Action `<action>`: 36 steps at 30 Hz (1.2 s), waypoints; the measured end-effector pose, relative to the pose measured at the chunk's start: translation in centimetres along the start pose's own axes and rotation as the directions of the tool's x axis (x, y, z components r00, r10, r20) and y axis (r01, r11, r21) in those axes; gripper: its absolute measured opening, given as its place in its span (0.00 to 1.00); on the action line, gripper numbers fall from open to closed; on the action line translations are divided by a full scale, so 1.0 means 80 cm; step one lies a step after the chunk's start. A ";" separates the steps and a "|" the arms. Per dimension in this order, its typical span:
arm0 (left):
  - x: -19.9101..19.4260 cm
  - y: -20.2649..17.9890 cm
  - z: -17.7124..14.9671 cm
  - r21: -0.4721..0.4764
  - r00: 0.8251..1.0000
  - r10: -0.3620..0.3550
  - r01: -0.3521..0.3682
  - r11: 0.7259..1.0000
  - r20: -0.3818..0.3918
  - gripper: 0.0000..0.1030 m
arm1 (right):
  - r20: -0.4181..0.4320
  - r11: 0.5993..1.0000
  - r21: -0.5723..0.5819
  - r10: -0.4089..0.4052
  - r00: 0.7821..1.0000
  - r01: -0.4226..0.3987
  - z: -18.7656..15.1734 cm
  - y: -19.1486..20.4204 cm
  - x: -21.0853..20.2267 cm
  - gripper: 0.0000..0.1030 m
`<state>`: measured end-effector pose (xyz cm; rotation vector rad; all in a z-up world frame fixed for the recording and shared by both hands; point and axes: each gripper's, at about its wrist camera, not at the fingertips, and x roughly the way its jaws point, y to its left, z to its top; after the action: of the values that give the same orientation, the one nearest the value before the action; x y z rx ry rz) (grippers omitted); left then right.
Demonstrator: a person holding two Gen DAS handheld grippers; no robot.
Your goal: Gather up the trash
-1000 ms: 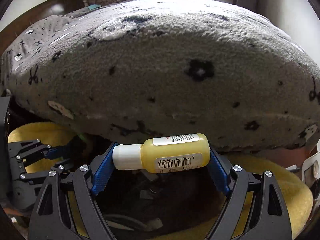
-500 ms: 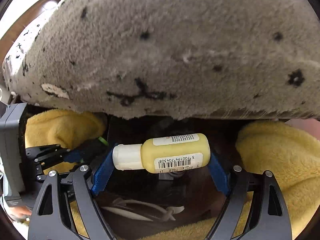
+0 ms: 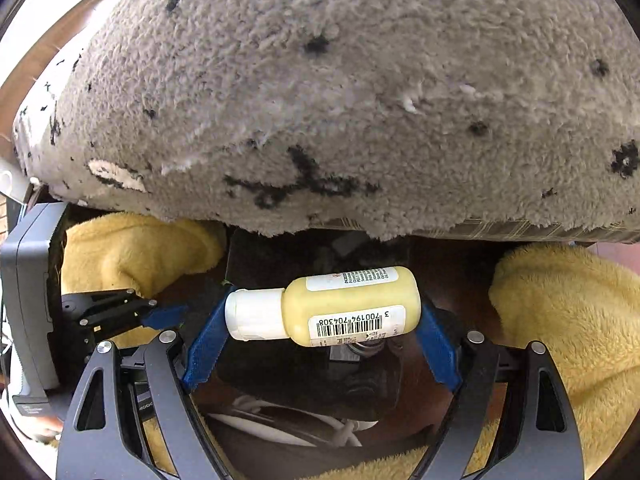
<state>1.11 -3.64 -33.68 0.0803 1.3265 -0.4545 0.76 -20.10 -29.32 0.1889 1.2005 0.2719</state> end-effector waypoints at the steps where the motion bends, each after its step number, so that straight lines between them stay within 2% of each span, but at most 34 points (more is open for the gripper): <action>1: -0.001 0.001 0.000 -0.003 1.000 0.003 -0.003 1.000 0.001 0.44 | 0.007 1.000 0.004 -0.006 1.000 0.006 0.000 -0.001 -0.002 0.90; 2: -0.001 0.001 0.000 -0.005 1.000 0.007 -0.007 1.000 0.003 0.52 | 0.012 1.000 0.007 -0.011 1.000 0.011 -0.001 0.000 0.000 0.94; 13: -0.036 0.007 0.008 -0.016 0.997 0.046 -0.045 0.999 0.056 0.77 | 0.060 0.998 0.010 -0.066 0.996 0.065 0.012 -0.007 -0.029 0.96; 19: -0.084 0.010 0.016 -0.014 0.983 0.101 -0.100 0.995 0.152 0.90 | 0.137 0.994 -0.007 -0.109 0.985 0.111 0.023 -0.005 -0.070 0.97; 22: -0.118 0.010 0.024 -0.019 0.968 0.117 -0.116 0.993 0.222 0.92 | 0.209 0.989 -0.010 -0.145 0.967 0.150 0.032 -0.005 -0.104 0.96; 25: -0.152 0.004 0.035 -0.008 0.945 0.149 -0.154 0.988 0.292 0.92 | 0.280 0.982 -0.011 -0.179 0.943 0.190 0.041 -0.002 -0.136 0.97; 29: -0.204 -0.011 0.049 0.007 0.900 0.171 -0.190 0.982 0.400 0.92 | 0.388 0.971 -0.013 -0.214 0.897 0.238 0.055 0.004 -0.190 0.97; 32: -0.246 -0.020 0.059 0.007 0.858 0.170 -0.198 0.980 0.485 0.92 | 0.471 0.963 -0.011 -0.233 0.851 0.270 0.065 0.011 -0.232 0.97; 36: -0.301 -0.032 0.069 -0.007 0.784 0.174 -0.211 0.977 0.595 0.92 | 0.564 0.955 0.007 -0.247 0.788 0.295 0.078 0.016 -0.284 0.97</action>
<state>1.20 -1.11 -8.97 0.1124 0.6708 -0.3058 -1.15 -25.83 -6.53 0.0143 0.6119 0.0014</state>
